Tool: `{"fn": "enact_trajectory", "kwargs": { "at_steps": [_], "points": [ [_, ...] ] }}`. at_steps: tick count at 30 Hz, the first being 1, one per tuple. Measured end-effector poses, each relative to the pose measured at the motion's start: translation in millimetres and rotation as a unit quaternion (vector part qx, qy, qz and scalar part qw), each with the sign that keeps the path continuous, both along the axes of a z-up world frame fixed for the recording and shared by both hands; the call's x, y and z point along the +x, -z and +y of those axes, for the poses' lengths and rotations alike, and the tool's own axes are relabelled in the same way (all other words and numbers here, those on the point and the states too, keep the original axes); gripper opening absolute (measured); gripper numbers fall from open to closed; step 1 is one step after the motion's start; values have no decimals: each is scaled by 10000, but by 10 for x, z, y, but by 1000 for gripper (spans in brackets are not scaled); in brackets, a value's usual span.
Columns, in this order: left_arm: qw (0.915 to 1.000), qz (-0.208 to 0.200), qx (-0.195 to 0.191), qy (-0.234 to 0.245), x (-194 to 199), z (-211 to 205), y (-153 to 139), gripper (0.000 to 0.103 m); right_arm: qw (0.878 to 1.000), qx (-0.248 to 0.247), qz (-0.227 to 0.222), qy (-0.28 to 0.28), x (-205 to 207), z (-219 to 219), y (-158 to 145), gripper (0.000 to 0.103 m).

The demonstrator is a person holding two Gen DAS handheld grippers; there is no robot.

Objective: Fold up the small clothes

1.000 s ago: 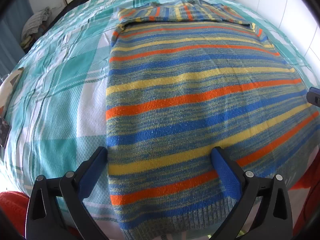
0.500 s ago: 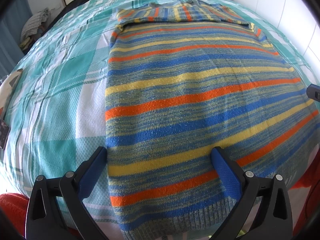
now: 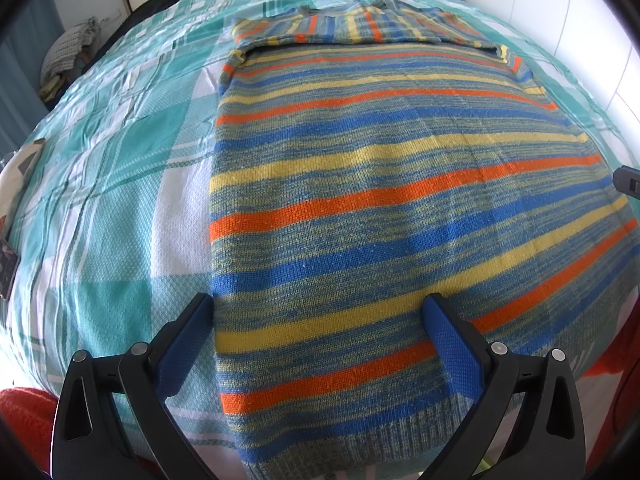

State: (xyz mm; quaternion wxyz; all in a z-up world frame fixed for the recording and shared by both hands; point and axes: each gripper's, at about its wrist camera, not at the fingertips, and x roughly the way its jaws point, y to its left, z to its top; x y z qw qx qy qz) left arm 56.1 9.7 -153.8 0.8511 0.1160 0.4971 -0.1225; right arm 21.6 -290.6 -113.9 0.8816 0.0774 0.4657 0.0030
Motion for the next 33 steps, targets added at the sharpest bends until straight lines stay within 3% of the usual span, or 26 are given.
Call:
{"fn": "enact_trajectory", "kwargs": {
  "at_steps": [10,16,19,22,23,25,27,28,29,30,31,33],
  "points": [
    [9999,104,-19,22,9,24,-109,102,9999,-30,-56,90,-11,-36,-24,86],
    [9952,-56,-640,-732,-158,553,-514,102,9984,86,-295,467,-111,-292,-320,86],
    [9942,415,-460,-880,-182,689,-353,101,9975,474,265,448,-145,-469,-346,86],
    [9895,969,-599,-887,-158,670,-173,99,9913,617,1138,217,-205,-471,-171,86],
    [9889,1097,-635,-776,-153,619,-133,94,9887,590,1376,113,-238,-437,-99,86],
    [9887,1317,-428,-582,-149,491,-42,76,9846,553,1659,-29,-286,-375,20,86],
    [9891,1358,-262,-511,-148,416,-10,51,9814,588,1823,-120,-289,-322,112,86],
    [9890,1376,-244,-484,-146,392,-15,39,9800,591,1892,-187,-286,-293,143,77],
    [9880,1457,-247,-450,-135,366,-11,3,9776,613,1989,-330,-277,-245,173,44],
    [9866,1546,-288,-430,-124,345,-12,4,9748,627,2091,-469,-269,-199,199,17],
    [9867,1543,-275,-425,-141,325,-31,4,9722,640,2182,-560,-253,-176,222,5],
    [9843,1663,-454,-386,-108,320,-80,3,9691,818,2220,-697,-224,-168,196,5]
  ]
}}
